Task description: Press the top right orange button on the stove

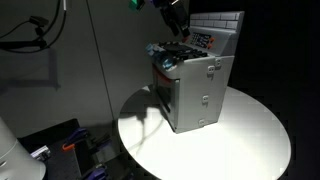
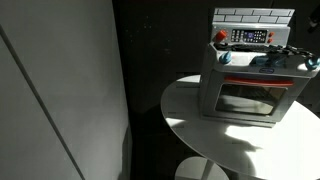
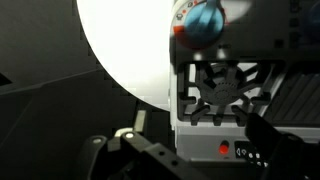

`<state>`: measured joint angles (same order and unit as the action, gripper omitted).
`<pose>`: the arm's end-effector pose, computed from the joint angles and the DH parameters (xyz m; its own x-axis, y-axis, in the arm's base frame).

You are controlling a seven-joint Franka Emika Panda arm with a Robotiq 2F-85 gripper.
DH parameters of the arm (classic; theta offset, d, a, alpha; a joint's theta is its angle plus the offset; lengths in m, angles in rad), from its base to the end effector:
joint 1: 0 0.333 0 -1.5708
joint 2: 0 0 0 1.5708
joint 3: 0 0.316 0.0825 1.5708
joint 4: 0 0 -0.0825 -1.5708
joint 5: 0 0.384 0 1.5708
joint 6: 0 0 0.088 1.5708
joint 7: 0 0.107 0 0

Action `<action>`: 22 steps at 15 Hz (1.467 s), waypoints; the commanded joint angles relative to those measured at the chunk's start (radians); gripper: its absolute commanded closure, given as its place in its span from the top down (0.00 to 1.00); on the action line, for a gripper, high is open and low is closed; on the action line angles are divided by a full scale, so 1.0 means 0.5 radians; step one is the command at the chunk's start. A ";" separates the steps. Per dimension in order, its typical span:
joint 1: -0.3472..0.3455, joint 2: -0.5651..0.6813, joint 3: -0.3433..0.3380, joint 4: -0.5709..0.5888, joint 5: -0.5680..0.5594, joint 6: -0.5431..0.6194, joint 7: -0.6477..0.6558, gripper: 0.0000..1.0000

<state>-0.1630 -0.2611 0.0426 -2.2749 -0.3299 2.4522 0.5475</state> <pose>0.5021 -0.0596 0.5099 0.7908 -0.3726 0.4855 -0.4548 -0.8886 0.0589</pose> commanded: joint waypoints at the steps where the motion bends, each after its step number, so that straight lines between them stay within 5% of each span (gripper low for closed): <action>1: -0.059 0.156 0.036 0.149 -0.122 0.090 0.214 1.00; 10: 0.001 0.467 -0.055 0.467 -0.310 0.103 0.533 1.00; 22: 0.184 0.777 -0.217 0.767 -0.299 0.097 0.598 1.00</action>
<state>-0.1001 0.0847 -0.0394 -1.9546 -0.4703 2.5108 0.8231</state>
